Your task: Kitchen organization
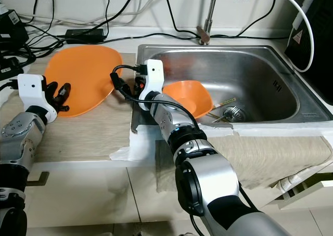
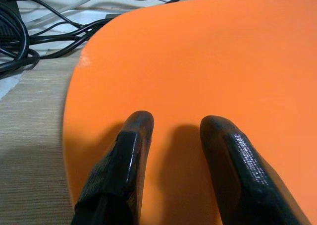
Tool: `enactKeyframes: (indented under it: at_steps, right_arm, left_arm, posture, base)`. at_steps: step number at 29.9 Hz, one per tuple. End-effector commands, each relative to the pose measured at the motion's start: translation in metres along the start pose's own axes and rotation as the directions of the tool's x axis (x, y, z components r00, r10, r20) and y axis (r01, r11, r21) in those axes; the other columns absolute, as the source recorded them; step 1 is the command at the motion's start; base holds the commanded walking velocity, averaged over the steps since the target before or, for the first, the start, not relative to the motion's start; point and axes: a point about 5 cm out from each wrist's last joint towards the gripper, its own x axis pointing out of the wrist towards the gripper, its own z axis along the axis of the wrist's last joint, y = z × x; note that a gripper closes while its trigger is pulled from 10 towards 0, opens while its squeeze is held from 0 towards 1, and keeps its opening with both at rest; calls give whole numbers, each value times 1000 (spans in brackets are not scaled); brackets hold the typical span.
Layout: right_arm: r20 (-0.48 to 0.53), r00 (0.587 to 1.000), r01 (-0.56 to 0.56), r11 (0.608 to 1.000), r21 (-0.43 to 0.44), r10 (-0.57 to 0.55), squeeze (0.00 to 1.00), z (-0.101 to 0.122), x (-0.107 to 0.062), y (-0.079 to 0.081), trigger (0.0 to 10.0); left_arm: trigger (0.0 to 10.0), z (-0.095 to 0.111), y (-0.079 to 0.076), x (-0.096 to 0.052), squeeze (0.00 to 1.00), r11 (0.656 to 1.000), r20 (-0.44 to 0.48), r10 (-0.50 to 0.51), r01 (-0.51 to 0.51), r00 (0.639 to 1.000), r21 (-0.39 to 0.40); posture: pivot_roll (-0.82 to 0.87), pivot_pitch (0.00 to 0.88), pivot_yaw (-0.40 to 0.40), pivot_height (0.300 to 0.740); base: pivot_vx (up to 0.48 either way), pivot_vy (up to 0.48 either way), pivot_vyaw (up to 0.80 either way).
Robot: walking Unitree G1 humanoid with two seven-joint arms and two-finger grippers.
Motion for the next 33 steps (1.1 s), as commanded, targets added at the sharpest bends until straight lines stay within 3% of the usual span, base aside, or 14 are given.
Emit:
enactKeyframes:
  at_steps: [1,11,30,33]
  right_arm:
    - [-6,997,-75,997,9,75,0,-3,13,30,0]
    - [-3,996,-88,995,47,88,0,-5,14,33,0]
    - [15,995,-94,994,51,94,0,-6,12,32,0]
    - [5,996,-85,996,19,85,0,-7,12,30,0]
  left_arm:
    - [10000,-34,-5,-8,0,999,-146,-20,15,989,-33]
    - [10000,-33,-5,-10,0,999,-136,-20,15,991,-34]
    - [10000,-29,-9,-11,0,998,-110,-34,28,993,-62]
    - [10000,-30,-10,-12,0,997,-112,-36,29,993,-65]
  posture:
    - [111,0,-52,740]
    - [126,0,-67,740]
    - [123,0,-71,740]
    - [122,0,-71,740]
  base:
    - [0,0,0]
    - [0,0,0]
    - [0,0,0]
    - [0,0,0]
